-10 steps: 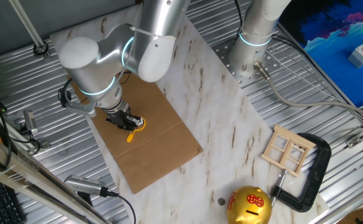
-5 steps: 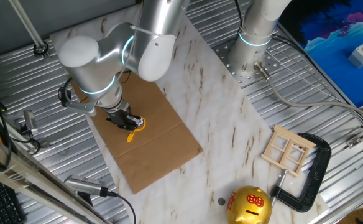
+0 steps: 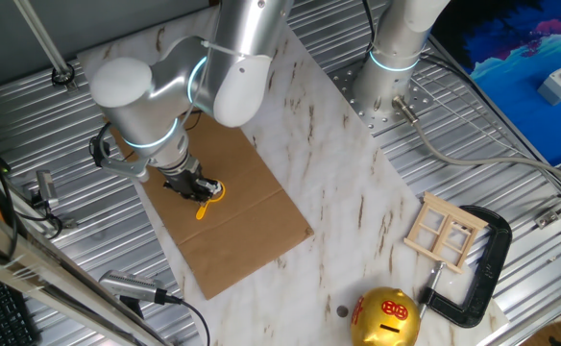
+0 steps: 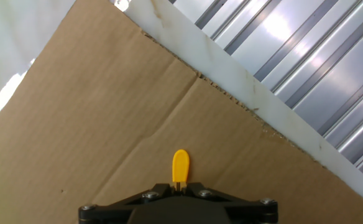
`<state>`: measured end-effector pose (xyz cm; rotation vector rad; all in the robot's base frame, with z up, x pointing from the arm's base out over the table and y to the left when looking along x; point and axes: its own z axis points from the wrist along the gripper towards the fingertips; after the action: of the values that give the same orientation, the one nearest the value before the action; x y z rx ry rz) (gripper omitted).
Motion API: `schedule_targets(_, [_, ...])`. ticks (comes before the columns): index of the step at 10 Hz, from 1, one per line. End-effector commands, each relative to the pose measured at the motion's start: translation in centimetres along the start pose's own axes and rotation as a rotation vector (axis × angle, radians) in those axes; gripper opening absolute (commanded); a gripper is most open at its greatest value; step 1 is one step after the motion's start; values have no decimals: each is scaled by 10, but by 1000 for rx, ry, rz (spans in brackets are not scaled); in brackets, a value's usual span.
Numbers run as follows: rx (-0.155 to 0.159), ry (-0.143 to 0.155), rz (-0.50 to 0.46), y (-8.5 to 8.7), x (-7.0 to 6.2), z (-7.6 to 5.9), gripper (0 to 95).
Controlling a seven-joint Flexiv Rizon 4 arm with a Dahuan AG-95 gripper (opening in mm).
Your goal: Attach the bubble ring to the ball
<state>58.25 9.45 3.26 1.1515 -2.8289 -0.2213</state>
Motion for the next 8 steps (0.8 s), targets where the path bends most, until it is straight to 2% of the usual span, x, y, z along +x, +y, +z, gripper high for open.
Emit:
schedule_targets(1, [11,10,-1,0,0,0,0])
schedule_targets(8, [10,7,5,0,0,0,0])
